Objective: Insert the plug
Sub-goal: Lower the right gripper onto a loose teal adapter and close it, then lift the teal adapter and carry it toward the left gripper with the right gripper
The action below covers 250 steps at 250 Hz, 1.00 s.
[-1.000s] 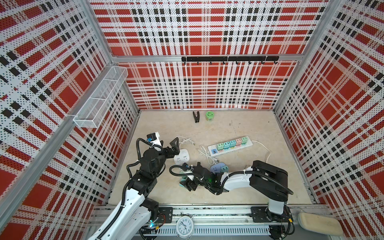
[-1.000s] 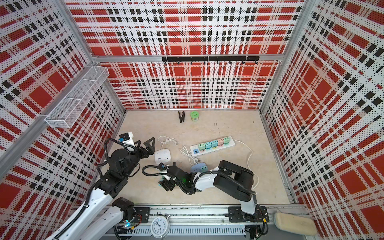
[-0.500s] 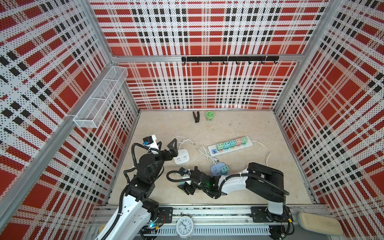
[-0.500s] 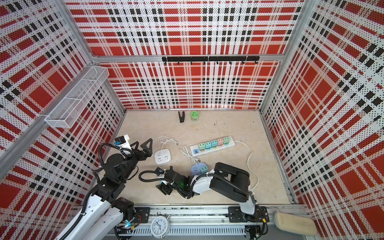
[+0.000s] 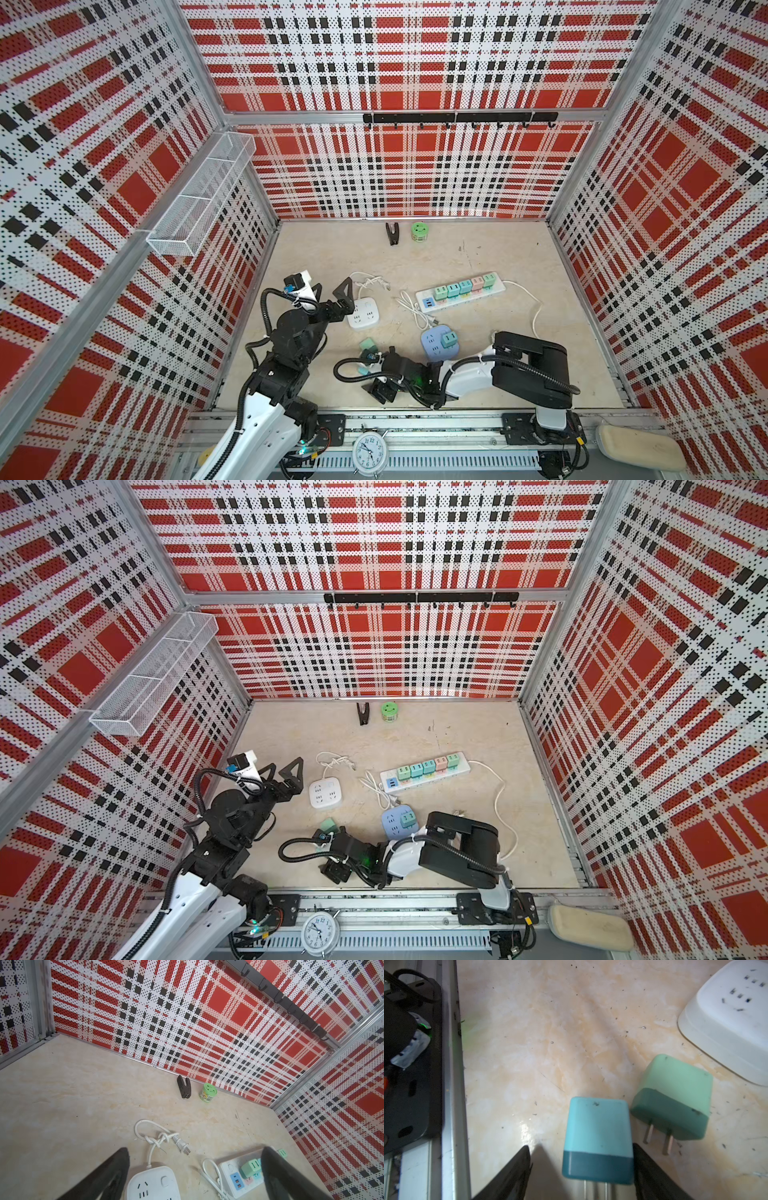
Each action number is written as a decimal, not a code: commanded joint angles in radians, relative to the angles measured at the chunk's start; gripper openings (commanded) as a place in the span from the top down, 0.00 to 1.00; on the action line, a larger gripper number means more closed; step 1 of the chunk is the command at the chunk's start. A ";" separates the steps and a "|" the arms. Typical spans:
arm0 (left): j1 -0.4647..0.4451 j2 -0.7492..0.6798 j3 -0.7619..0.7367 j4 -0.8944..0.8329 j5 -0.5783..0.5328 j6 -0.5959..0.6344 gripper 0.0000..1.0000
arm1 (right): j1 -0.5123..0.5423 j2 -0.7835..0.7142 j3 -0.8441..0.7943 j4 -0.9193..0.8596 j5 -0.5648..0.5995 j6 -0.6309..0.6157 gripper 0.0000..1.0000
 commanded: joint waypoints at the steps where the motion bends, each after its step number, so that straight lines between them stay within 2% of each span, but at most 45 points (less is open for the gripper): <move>1: 0.006 -0.009 -0.007 0.013 -0.017 -0.015 0.01 | 0.001 -0.010 -0.008 0.043 0.028 -0.004 0.24; 50: 0.007 0.003 -0.006 0.015 -0.018 -0.015 0.01 | 0.001 0.058 0.023 0.060 0.045 0.015 0.26; 84: 0.006 0.003 -0.006 0.024 -0.031 -0.020 0.01 | 0.001 0.077 0.024 0.083 0.050 0.017 0.35; 122: 0.008 0.000 -0.008 0.042 -0.033 -0.051 0.01 | 0.001 0.078 -0.007 0.134 0.070 0.029 0.50; 152: 0.008 -0.003 -0.005 0.040 -0.021 -0.078 0.01 | 0.001 0.066 -0.062 0.226 0.070 0.049 0.54; 164: 0.009 0.004 0.008 0.015 -0.056 -0.125 0.01 | 0.001 0.053 -0.085 0.261 0.095 0.050 0.56; 208: 0.008 0.067 0.149 -0.245 -0.199 -0.266 0.01 | -0.004 -0.044 -0.133 0.279 0.133 0.007 0.60; 226: 0.007 0.072 0.153 -0.248 -0.185 -0.268 0.01 | -0.015 -0.107 -0.164 0.286 0.147 -0.012 0.62; 250: 0.009 0.046 0.081 -0.104 -0.086 -0.254 0.01 | -0.047 -0.201 -0.224 0.317 0.149 -0.035 0.65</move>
